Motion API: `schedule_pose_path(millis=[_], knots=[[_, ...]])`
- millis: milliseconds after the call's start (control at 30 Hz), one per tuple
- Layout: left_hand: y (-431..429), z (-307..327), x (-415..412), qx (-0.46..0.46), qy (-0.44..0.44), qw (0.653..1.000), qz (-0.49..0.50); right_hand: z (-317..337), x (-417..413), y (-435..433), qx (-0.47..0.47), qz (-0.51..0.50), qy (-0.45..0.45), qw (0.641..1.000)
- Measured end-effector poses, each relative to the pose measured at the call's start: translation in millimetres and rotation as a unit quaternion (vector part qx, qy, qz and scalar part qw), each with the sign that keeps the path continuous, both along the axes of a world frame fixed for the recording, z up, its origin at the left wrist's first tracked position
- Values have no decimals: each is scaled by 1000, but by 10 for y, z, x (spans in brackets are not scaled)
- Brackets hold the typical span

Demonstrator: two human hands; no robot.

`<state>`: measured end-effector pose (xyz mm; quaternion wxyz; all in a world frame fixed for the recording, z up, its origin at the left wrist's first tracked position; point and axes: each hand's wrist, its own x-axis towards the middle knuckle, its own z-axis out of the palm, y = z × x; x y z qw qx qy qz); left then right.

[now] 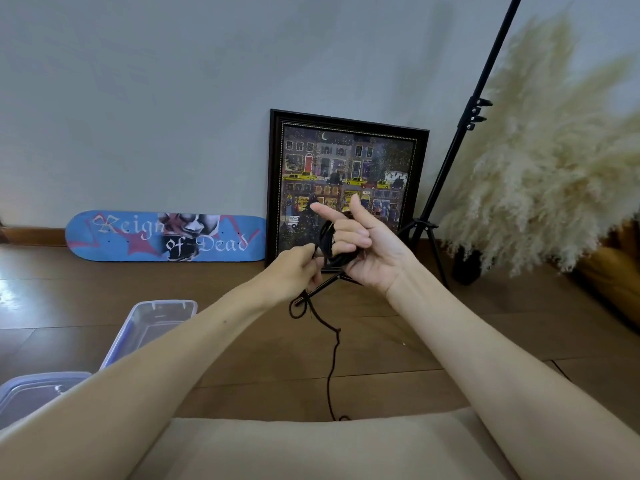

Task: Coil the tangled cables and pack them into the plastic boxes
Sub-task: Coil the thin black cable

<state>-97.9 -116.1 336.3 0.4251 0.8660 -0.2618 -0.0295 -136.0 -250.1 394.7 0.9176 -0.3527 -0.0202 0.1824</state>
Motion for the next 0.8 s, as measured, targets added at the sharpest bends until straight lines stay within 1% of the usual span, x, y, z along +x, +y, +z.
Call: schedule_pose_path(millis=[133, 267, 333, 433, 500, 633, 667, 733, 800], knots=[[-110, -113, -105, -52, 50, 997, -21, 0, 12, 21, 116, -91, 18, 989], [-214, -160, -218, -81, 60, 994, -51, 7, 55, -66, 135, -157, 21, 978], [-213, -161, -245, -89, 59, 992, -64, 1, 77, -125, 112, -189, 18, 975], [-205, -136, -247, -60, 54, 994, -71, -32, 119, -191, 27, -248, 17, 968], [-200, -102, -248, -42, 59, 994, -76, -54, 142, -187, -19, -268, 13, 963], [-164, -51, -267, -11, 66, 995, -75, -105, 199, -129, -83, -279, 6, 957], [-155, -47, -275, -1, 69, 995, -76, -116, 201, -132, -91, -266, 6, 960], [-124, -62, -287, 22, 69, 995, -70, -103, 179, -172, -105, -198, -7, 975], [-70, -87, -276, 41, 70, 996, -39, -71, 132, -229, -131, -102, -32, 986]])
